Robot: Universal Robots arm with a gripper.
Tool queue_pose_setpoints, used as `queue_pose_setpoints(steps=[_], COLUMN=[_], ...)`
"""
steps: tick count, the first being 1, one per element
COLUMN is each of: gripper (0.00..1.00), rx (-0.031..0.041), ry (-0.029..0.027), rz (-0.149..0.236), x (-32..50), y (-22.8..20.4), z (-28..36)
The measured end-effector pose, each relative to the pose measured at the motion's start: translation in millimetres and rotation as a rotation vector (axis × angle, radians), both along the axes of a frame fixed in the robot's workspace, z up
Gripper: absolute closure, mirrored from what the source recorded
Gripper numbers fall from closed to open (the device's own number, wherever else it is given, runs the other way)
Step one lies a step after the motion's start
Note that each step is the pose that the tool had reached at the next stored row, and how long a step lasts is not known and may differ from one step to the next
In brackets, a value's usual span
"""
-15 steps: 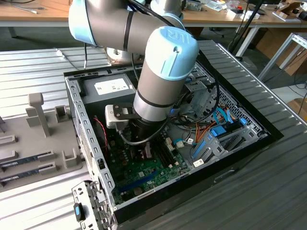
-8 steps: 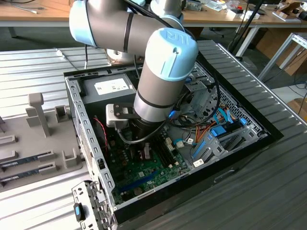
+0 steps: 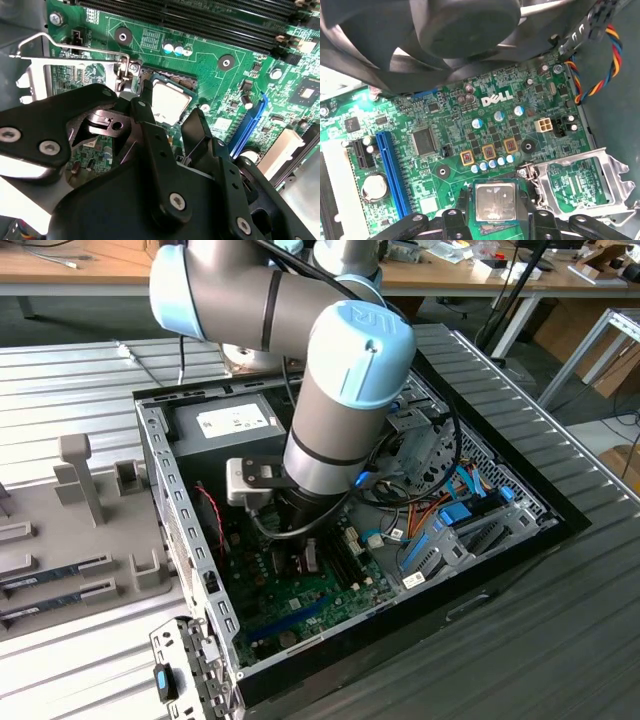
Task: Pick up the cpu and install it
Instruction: 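Close the cpu cover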
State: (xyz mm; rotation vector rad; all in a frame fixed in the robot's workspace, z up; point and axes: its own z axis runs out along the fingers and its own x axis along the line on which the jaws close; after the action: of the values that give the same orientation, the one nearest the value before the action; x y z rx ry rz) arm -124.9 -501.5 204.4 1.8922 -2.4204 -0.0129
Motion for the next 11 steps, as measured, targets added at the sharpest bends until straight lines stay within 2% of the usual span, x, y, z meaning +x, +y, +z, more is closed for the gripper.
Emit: queue_pose_setpoints(steps=[3, 8, 11], gripper=[0.5, 0.5, 0.5], rx=[-0.0081, -0.0081, -0.0084], ry=[0.0001, -0.0001, -0.0001], rz=[0.004, 0.006, 0.036], x=[0.8, 1.1, 1.1], y=[0.0, 0.2, 0.7], z=[-0.7, -1.0, -0.9])
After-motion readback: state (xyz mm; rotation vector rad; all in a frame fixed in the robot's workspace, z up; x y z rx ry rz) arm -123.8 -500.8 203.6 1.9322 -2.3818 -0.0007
